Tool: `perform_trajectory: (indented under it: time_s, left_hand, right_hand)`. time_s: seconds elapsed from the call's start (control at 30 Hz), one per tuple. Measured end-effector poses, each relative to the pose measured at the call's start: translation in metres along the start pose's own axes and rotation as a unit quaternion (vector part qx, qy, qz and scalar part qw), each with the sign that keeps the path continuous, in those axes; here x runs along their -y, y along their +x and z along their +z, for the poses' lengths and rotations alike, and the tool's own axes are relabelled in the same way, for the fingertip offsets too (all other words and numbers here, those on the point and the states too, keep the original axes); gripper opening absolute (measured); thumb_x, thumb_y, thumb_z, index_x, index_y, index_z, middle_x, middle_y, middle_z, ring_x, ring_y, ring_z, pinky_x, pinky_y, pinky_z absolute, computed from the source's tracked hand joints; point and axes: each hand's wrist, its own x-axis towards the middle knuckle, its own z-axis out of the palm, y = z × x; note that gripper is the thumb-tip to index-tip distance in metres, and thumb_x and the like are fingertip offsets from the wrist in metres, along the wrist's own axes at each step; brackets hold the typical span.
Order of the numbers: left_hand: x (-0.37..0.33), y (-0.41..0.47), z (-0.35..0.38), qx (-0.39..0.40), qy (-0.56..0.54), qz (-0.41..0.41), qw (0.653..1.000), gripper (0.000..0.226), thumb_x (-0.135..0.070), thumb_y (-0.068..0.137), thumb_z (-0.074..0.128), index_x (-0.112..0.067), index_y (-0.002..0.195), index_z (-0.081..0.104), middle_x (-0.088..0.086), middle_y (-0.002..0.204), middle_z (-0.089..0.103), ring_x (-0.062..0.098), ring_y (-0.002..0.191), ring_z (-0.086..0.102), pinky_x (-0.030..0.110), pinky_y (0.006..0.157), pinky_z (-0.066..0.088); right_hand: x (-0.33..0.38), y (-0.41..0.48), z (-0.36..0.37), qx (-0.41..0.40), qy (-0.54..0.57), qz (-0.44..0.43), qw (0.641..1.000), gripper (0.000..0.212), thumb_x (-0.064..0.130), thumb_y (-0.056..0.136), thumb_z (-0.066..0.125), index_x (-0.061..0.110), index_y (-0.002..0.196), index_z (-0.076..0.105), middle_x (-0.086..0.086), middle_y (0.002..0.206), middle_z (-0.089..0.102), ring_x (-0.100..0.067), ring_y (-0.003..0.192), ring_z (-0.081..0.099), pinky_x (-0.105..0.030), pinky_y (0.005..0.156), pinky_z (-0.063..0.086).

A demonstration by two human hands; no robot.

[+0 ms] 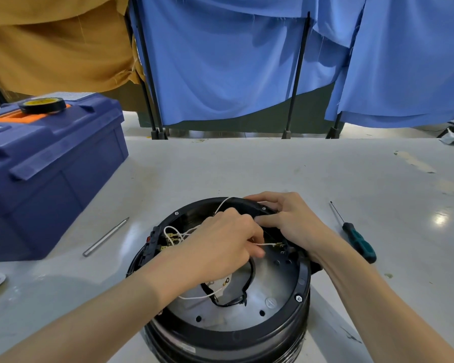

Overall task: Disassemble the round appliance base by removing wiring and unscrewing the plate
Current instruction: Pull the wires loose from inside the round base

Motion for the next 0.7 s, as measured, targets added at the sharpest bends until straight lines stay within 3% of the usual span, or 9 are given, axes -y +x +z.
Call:
perform_trajectory:
  time_s: [0.03, 0.1, 0.23, 0.3, 0.4, 0.5, 0.6, 0.7]
  left_hand:
    - [0.0, 0.0, 0.001, 0.001, -0.024, 0.006, 1.0, 0.011, -0.029, 0.091, 0.061, -0.023, 0.096, 0.069, -0.006, 0.074, 0.055, 0.004, 0.06, 0.053, 0.029, 0.068, 0.045]
    - [-0.002, 0.001, 0.005, 0.005, -0.05, 0.016, 0.999, 0.013, -0.024, 0.093, 0.059, -0.02, 0.102, 0.067, -0.005, 0.077, 0.056, 0.002, 0.054, 0.046, 0.027, 0.065, 0.042]
    - [-0.007, 0.006, 0.008, 0.024, -0.057, -0.001, 0.998, 0.015, -0.004, 0.09, 0.051, -0.006, 0.085, 0.066, 0.012, 0.077, 0.068, 0.024, 0.066, 0.061, 0.038, 0.068, 0.052]
    - [-0.007, 0.009, 0.007, 0.04, -0.071, -0.021, 0.996, 0.019, -0.001, 0.088, 0.05, -0.004, 0.082, 0.067, 0.014, 0.073, 0.07, 0.021, 0.06, 0.06, 0.035, 0.065, 0.054]
    - [-0.007, 0.01, 0.003, 0.061, -0.078, -0.027, 0.995, 0.024, -0.003, 0.09, 0.047, -0.007, 0.082, 0.069, 0.008, 0.064, 0.068, 0.012, 0.053, 0.057, 0.023, 0.059, 0.05]
    - [-0.011, 0.012, -0.002, 0.046, -0.038, -0.03, 0.998, 0.029, -0.008, 0.087, 0.05, -0.023, 0.067, 0.065, -0.007, 0.055, 0.053, 0.018, 0.066, 0.055, 0.03, 0.063, 0.045]
    - [-0.018, 0.011, -0.003, 0.001, 0.01, -0.046, 0.999, 0.028, -0.012, 0.08, 0.051, -0.027, 0.056, 0.052, -0.007, 0.06, 0.046, 0.023, 0.08, 0.053, 0.032, 0.062, 0.034]
    - [-0.019, 0.01, 0.002, -0.013, 0.012, -0.048, 0.999, 0.035, -0.012, 0.077, 0.051, -0.028, 0.048, 0.04, -0.006, 0.056, 0.04, 0.025, 0.075, 0.047, 0.031, 0.054, 0.026]
  right_hand:
    - [0.0, 0.0, 0.0, 0.001, 0.002, 0.0, 1.0, 0.038, -0.009, 0.082, 0.06, 0.018, 0.106, 0.07, 0.0, 0.089, 0.077, -0.014, 0.073, 0.072, -0.02, 0.063, 0.054]
    - [0.0, 0.0, 0.0, 0.001, 0.005, -0.001, 1.0, 0.038, -0.009, 0.081, 0.061, 0.019, 0.106, 0.07, 0.0, 0.091, 0.077, -0.015, 0.076, 0.072, -0.021, 0.064, 0.054]
    - [0.0, 0.0, 0.001, 0.001, 0.016, 0.003, 1.0, 0.04, -0.011, 0.08, 0.059, 0.016, 0.107, 0.07, -0.002, 0.091, 0.077, -0.022, 0.076, 0.071, -0.028, 0.063, 0.058]
    - [-0.001, 0.001, 0.0, 0.001, 0.017, 0.004, 1.0, 0.041, -0.012, 0.079, 0.058, 0.015, 0.107, 0.07, -0.003, 0.091, 0.077, -0.025, 0.078, 0.071, -0.031, 0.065, 0.059]
    - [-0.002, 0.002, 0.0, 0.002, 0.013, 0.003, 1.0, 0.043, -0.013, 0.077, 0.058, 0.016, 0.106, 0.07, -0.002, 0.091, 0.077, -0.02, 0.079, 0.071, -0.027, 0.068, 0.058]
    - [-0.001, 0.001, 0.0, 0.004, 0.005, 0.002, 1.0, 0.044, -0.012, 0.077, 0.058, 0.017, 0.106, 0.07, 0.001, 0.09, 0.077, -0.018, 0.08, 0.072, -0.022, 0.065, 0.056]
    - [-0.001, 0.001, 0.0, 0.003, 0.015, 0.004, 1.0, 0.045, -0.013, 0.077, 0.056, 0.019, 0.104, 0.071, 0.001, 0.091, 0.077, -0.017, 0.079, 0.072, -0.022, 0.064, 0.056]
    - [0.0, 0.0, 0.001, 0.002, 0.025, 0.004, 1.0, 0.045, -0.015, 0.076, 0.055, 0.019, 0.103, 0.071, 0.0, 0.091, 0.077, -0.014, 0.075, 0.071, -0.021, 0.061, 0.054]
